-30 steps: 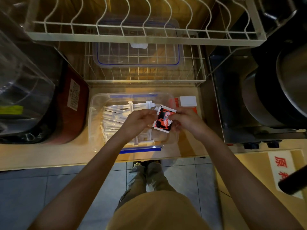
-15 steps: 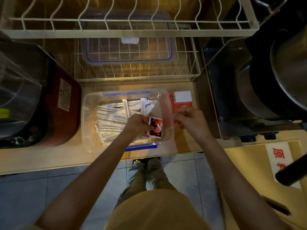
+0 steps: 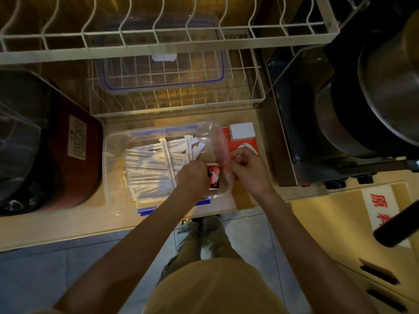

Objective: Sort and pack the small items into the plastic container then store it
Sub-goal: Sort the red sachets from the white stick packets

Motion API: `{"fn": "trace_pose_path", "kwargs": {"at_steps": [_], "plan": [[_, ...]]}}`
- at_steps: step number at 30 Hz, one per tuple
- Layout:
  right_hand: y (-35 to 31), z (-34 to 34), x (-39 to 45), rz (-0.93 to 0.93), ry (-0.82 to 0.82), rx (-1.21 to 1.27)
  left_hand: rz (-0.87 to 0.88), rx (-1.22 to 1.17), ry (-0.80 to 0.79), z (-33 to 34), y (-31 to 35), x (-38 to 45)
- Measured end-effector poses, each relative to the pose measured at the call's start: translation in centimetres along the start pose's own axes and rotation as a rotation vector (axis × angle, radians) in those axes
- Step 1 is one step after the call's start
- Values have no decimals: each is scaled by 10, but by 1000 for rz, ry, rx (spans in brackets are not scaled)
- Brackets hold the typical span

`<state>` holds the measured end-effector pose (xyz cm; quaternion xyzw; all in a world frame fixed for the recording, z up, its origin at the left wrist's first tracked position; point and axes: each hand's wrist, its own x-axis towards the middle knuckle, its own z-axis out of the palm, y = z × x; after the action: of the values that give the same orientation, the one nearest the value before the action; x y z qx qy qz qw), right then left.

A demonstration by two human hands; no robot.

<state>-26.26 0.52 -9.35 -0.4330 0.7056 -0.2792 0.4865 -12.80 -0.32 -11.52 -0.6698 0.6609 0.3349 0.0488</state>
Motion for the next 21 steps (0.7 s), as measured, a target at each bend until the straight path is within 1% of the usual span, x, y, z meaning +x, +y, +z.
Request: {"fn": "trace_pose_path", "kwargs": {"at_steps": [4, 9, 12, 14, 16, 18, 21], "plan": [[4, 0, -1, -2, -27, 7, 34, -30, -2, 2, -2, 3], [3, 0, -4, -7, -22, -11, 54, -65, -12, 1, -5, 1], [2, 0, -5, -9, -19, -36, 61, -174, -32, -5, -5, 0], [2, 0, -5, -10, -22, -50, 50, -204, -82, -13, -5, -2], [0, -1, -5, 1, -36, -61, 33, -225, -179, -22, -5, -5], [-3, -4, -4, 10, -54, -93, -9, -276, -243, -32, -10, -7], [-14, -7, -7, -52, -29, -127, -92, -436, -249, -46, -26, -14]]}}
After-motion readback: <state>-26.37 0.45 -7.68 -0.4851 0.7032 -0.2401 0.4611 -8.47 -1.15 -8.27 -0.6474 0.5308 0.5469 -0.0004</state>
